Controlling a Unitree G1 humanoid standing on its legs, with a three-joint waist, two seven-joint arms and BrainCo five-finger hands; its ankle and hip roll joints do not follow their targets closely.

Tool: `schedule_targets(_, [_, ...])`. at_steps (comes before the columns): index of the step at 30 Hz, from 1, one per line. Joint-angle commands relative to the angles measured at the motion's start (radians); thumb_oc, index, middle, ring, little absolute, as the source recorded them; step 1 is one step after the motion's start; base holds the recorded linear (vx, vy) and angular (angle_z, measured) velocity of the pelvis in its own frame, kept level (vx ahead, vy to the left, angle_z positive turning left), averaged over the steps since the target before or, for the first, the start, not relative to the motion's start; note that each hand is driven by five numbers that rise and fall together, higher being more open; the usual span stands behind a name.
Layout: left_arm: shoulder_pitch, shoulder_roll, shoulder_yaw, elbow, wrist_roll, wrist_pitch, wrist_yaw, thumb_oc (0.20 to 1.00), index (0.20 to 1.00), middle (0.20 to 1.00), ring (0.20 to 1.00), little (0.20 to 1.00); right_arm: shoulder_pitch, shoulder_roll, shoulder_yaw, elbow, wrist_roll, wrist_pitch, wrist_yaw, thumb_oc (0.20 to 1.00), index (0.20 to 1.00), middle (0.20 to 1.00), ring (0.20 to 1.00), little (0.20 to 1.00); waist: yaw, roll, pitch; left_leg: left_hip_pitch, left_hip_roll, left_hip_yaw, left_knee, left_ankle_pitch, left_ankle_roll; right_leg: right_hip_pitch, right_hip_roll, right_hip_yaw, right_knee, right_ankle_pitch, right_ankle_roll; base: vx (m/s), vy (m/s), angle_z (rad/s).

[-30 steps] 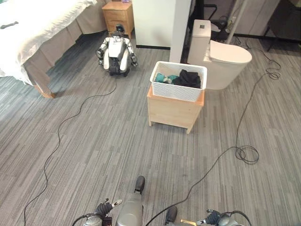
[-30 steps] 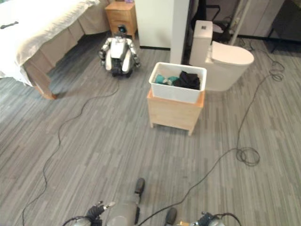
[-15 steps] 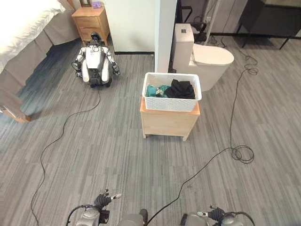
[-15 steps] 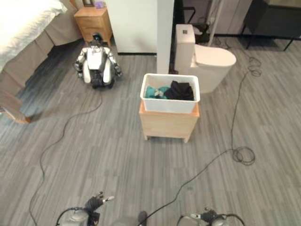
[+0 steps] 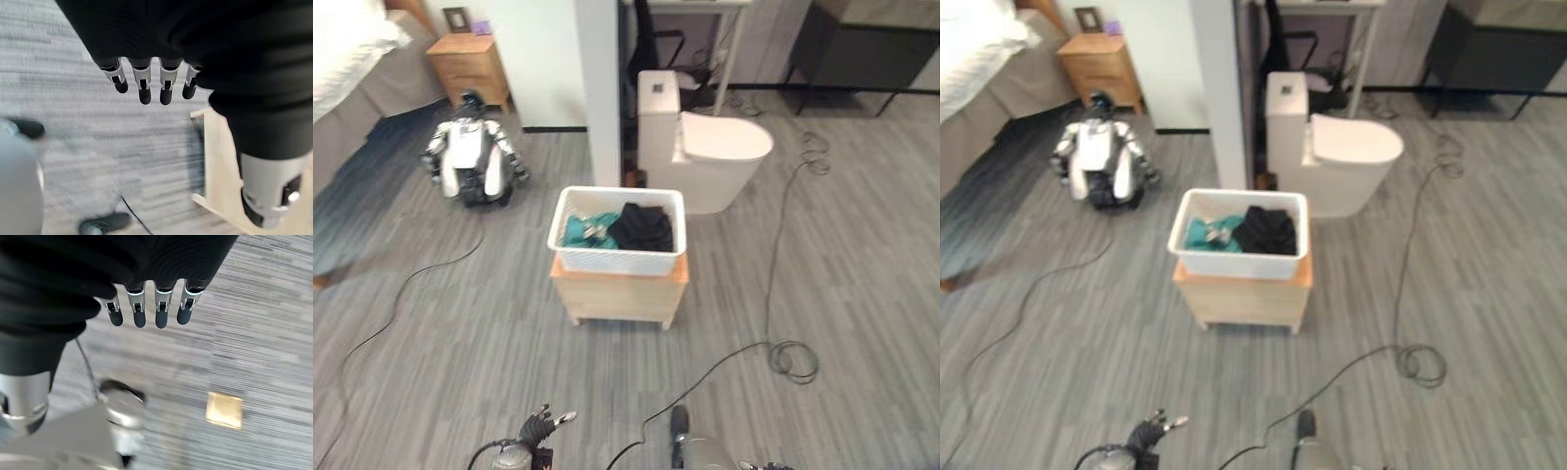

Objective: Grab the laundry basket,head to the washer,open it,put in the laundry and shut it.

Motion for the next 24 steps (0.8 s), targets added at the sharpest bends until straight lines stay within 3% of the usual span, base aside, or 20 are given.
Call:
schedule_targets(1, [-0.006, 0.082, 0.001, -0.12, -0.083, -0.04, 0.017, 1.0, 1.0, 1.0, 1.0, 1.0, -0.009, -0.041, 0.02, -0.055, 0.109, -0.039, -0.032, 1.0, 1.0, 1.0, 1.0, 1.0, 0.027, -0.048, 0.056, -0.176, -0.032, 0.08, 0.226, 0.187, 0.162, 0.029, -0.027, 0.056, -0.068, 0.026, 0.013, 0.1, -0.215, 0.05])
schedule_targets(4, [0.002, 0.095, 0.012, -0.173, -0.101, -0.05, 0.033, 1.0, 1.0, 1.0, 1.0, 1.0, -0.029, -0.066, 0.015, -0.159, 0.133, -0.056, -0.056, 1.0, 1.0, 1.0, 1.0, 1.0, 0.04, -0.059, 0.073, -0.266, 0.012, 0.123, 0.264, 0.19, 0.157, 0.058, -0.011, 0.048, -0.064, -0.012, -0.006, 0.17, -0.217, -0.03])
schedule_targets(5, [0.015, 0.099, 0.025, -0.208, -0.115, -0.06, 0.05, 1.0, 1.0, 1.0, 1.0, 1.0, -0.043, -0.104, -0.003, -0.287, 0.158, -0.072, -0.074, 1.0, 1.0, 1.0, 1.0, 1.0, 0.056, -0.061, 0.084, -0.307, 0.017, 0.155, 0.175, 0.129, 0.151, 0.09, -0.004, 0.04, -0.069, -0.037, 0.003, 0.19, -0.077, -0.03])
schedule_targets(6, [0.015, 0.1, 0.025, -0.209, -0.115, -0.06, 0.05, 1.0, 1.0, 1.0, 1.0, 1.0, -0.043, -0.104, -0.003, -0.288, 0.158, -0.072, -0.074, 1.0, 1.0, 1.0, 1.0, 1.0, 0.054, -0.065, 0.081, -0.308, 0.012, 0.155, 0.169, 0.135, 0.152, 0.087, -0.009, 0.039, -0.069, -0.036, 0.004, 0.24, -0.003, 0.02])
schedule_targets(7, [0.029, 0.103, 0.038, -0.246, -0.121, -0.063, 0.058, 1.0, 1.0, 1.0, 1.0, 1.0, -0.042, -0.126, -0.016, -0.358, 0.168, -0.08, -0.078, 1.0, 1.0, 1.0, 1.0, 1.0, 0.065, -0.062, 0.084, -0.311, 0.001, 0.155, 0.106, 0.107, 0.149, 0.101, -0.001, 0.045, -0.07, -0.048, 0.008, 0.26, 0.091, -0.03])
schedule_targets(8, [0.053, 0.11, 0.067, -0.306, -0.158, -0.075, 0.072, 1.0, 1.0, 1.0, 1.0, 1.0, -0.043, -0.161, -0.053, -0.466, 0.2, -0.098, -0.088, 1.0, 1.0, 1.0, 1.0, 1.0, 0.09, -0.059, 0.088, -0.316, -0.014, 0.131, -0.073, 0.09, 0.126, 0.126, -0.001, 0.048, -0.068, -0.069, 0.019, 0.37, 0.143, -0.04])
schedule_targets(11, [0.088, 0.122, 0.116, -0.401, -0.184, -0.078, 0.08, 1.0, 1.0, 1.0, 1.0, 1.0, -0.054, -0.182, -0.099, -0.588, 0.213, -0.112, -0.11, 1.0, 1.0, 1.0, 1.0, 1.0, 0.123, -0.036, 0.077, -0.309, -0.008, 0.08, -0.301, 0.152, 0.098, 0.166, 0.015, 0.042, -0.059, -0.111, 0.029, 0.23, 0.116, -0.13])
schedule_targets(20, [0.171, 0.184, 0.176, -0.543, -0.169, -0.074, 0.055, 1.0, 1.0, 1.0, 1.0, 1.0, -0.057, -0.182, -0.153, -0.711, 0.228, -0.113, -0.111, 1.0, 1.0, 1.0, 1.0, 1.0, 0.167, -0.046, 0.058, -0.267, -0.033, 0.086, -0.282, 0.111, 0.102, 0.216, -0.029, 0.042, -0.058, -0.12, 0.052, 0.15, 0.099, -0.18])
schedule_targets(21, [0.199, 0.218, 0.223, -0.67, -0.155, -0.074, 0.065, 1.0, 1.0, 1.0, 1.0, 1.0, -0.116, -0.185, -0.161, -0.703, 0.279, -0.104, -0.101, 1.0, 1.0, 1.0, 1.0, 1.0, 0.198, -0.046, 0.049, -0.236, -0.04, 0.12, -0.297, 0.084, 0.113, 0.233, -0.064, 0.049, -0.09, -0.107, 0.073, 0.13, 0.188, 0.01])
schedule_targets(24, [0.141, 0.293, 0.211, -0.789, -0.087, -0.05, 0.098, 1.0, 1.0, 1.0, 1.0, 1.0, -0.261, -0.228, -0.13, -0.659, 0.357, -0.082, -0.094, 1.0, 1.0, 1.0, 1.0, 1.0, 0.202, -0.045, 0.074, -0.253, -0.052, 0.143, -0.326, 0.092, 0.122, 0.2, -0.084, 0.048, -0.099, -0.086, 0.086, -0.02, 0.151, -0.28])
